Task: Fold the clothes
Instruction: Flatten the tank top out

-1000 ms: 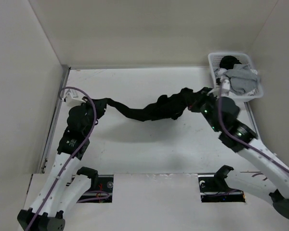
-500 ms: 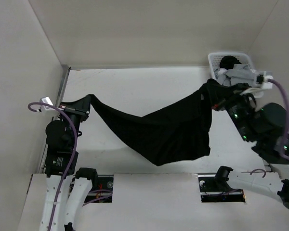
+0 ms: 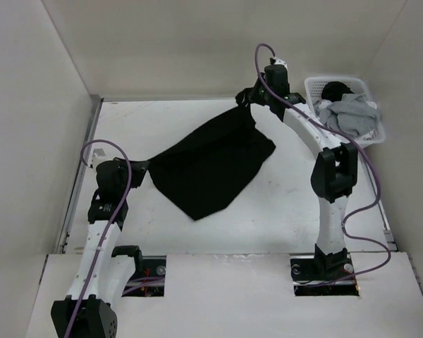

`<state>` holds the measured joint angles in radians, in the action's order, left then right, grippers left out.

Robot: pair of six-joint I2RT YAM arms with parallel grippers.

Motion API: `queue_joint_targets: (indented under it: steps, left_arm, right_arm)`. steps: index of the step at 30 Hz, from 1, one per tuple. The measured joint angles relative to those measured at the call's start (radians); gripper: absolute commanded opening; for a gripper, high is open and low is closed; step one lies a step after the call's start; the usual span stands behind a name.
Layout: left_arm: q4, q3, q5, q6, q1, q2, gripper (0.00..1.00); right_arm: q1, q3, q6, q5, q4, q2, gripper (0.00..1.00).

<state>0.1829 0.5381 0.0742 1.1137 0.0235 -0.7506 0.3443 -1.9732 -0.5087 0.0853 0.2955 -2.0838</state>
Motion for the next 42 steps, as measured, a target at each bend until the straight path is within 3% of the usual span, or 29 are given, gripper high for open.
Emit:
queue_joint_targets:
  steps: [1, 2, 5, 9, 11, 15, 22, 25, 29, 32, 35, 39, 42]
  left_arm:
    - [-0.017, 0.000, 0.002, 0.005, -0.004, -0.001, 0.02]
    - [-0.036, 0.000, 0.002, 0.007, -0.010, -0.001, 0.02]
    - [-0.080, 0.003, -0.003, 0.013, -0.035, -0.002, 0.02]
    - [-0.098, 0.024, -0.012, 0.013, -0.105, 0.000, 0.02]
    - [-0.099, 0.038, -0.023, 0.011, -0.143, 0.017, 0.02]
    - [-0.098, 0.070, -0.067, -0.001, -0.216, 0.084, 0.02]
    - [-0.086, 0.077, -0.104, -0.005, -0.220, 0.161, 0.02]
    - [-0.082, 0.077, -0.105, -0.003, -0.211, 0.158, 0.02]
    - [-0.084, 0.072, -0.103, -0.003, -0.211, 0.137, 0.02]
    - [-0.082, 0.062, -0.098, -0.003, -0.209, 0.126, 0.02]
    - [-0.084, 0.055, -0.095, -0.003, -0.200, 0.125, 0.03]
    - [-0.086, 0.048, -0.085, -0.003, -0.180, 0.125, 0.03]
    - [-0.092, 0.048, -0.077, -0.003, -0.167, 0.125, 0.03]
  right_arm:
    - [-0.007, 0.003, -0.010, -0.006, 0.011, -0.006, 0.05]
    - [-0.011, 0.023, -0.013, -0.008, 0.014, -0.001, 0.00]
    - [-0.007, 0.160, -0.031, -0.012, -0.043, 0.111, 0.00]
    - [0.036, 0.464, -0.037, 0.003, -0.142, 0.400, 0.00]
    - [0.076, 0.578, -0.033, 0.023, -0.177, 0.546, 0.05]
    - [0.160, 0.713, -0.029, 0.046, -0.272, 0.720, 0.33]
    - [0.170, 0.922, -0.072, 0.045, -0.344, 0.536, 0.49]
    - [0.195, 1.049, -0.101, 0.040, -0.292, 0.447, 0.51]
    - [0.246, 1.094, -0.137, 0.028, -0.275, 0.407, 0.50]
    - [0.274, 1.093, -0.170, 0.002, -0.328, 0.381, 0.45]
    - [0.286, 1.083, -0.208, -0.036, -0.389, 0.334, 0.33]
    - [0.286, 1.057, -0.243, -0.064, -0.422, 0.288, 0.02]
    - [0.284, 1.070, -0.255, -0.061, -0.428, 0.303, 0.00]
